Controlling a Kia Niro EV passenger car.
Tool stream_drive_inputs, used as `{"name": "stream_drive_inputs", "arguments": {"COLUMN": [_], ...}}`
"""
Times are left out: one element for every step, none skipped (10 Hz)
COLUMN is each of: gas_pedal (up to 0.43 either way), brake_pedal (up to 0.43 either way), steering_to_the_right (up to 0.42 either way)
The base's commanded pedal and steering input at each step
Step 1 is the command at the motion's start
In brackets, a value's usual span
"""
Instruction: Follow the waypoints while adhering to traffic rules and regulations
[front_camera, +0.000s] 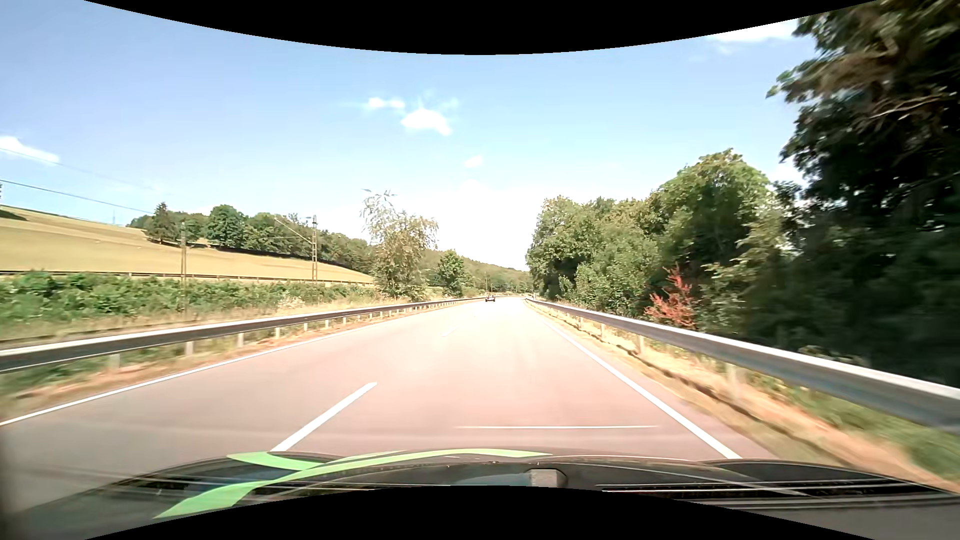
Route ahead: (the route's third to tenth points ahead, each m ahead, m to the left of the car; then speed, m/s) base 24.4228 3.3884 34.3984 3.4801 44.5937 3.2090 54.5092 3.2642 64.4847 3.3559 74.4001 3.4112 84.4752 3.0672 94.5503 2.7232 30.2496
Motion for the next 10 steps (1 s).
{"name": "stream_drive_inputs", "arguments": {"gas_pedal": [0.157, 0.157, 0.169, 0.169, 0.169, 0.157, 0.157, 0.157, 0.157, 0.157], "brake_pedal": [0.000, 0.000, 0.000, 0.000, 0.000, 0.000, 0.000, 0.000, 0.000, 0.000], "steering_to_the_right": [0.000, 0.000, 0.000, 0.000, 0.000, 0.000, 0.000, 0.000, 0.000, 0.000]}}
